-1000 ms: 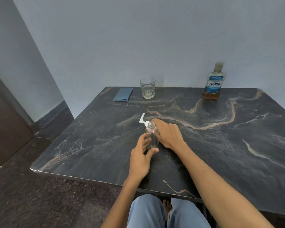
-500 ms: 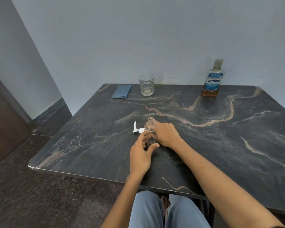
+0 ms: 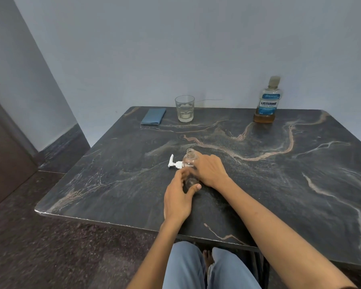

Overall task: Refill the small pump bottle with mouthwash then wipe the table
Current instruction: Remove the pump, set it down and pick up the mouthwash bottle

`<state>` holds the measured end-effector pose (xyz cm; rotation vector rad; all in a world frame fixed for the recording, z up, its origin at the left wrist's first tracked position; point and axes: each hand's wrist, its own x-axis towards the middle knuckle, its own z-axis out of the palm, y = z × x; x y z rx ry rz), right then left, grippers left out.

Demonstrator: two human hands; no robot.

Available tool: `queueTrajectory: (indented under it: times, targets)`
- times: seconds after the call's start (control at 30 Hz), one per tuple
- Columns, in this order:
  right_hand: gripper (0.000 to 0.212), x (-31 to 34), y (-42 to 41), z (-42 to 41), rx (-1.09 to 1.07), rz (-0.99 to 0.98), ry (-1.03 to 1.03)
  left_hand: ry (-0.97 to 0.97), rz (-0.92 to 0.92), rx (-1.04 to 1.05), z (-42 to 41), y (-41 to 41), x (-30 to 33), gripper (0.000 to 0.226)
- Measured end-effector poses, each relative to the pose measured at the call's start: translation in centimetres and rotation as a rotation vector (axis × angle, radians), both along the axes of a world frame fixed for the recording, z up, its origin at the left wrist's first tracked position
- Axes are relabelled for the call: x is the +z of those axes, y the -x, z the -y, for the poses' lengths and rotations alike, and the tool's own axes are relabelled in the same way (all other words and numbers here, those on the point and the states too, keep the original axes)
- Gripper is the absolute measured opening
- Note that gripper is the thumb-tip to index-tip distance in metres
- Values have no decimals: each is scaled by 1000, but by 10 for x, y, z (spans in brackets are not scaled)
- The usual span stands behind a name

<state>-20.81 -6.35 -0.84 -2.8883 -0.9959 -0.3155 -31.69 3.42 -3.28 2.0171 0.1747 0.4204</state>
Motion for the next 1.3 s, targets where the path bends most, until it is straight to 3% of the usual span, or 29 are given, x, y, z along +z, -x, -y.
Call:
queueTrajectory:
  times: [0.4,0.63,0.8,0.93,1.1,1.2,1.3]
  targets:
    - [41,-8,-4,1,-64,60,2,18,-2,23,2,-1,-1,62]
    - [54,-4,8,13,-162,167,-126,208,103,43,1,5,3,64]
    - [59,3,17,50,-248,234,-204,198,304,215,4,16,11,57]
    - [60,13,10,98,-336,219,-317,-2,694,342,17,25,17,50]
    - [62,24,-10,153,-486,243,-400,-195,1058,64,72,27,32,26]
    - [60,31,-25,175,-552,233,-456,-194,1106,-80,117,11,46,26]
    - [57,42,-42,192,-590,218,-561,-40,954,-84,156,-20,64,31]
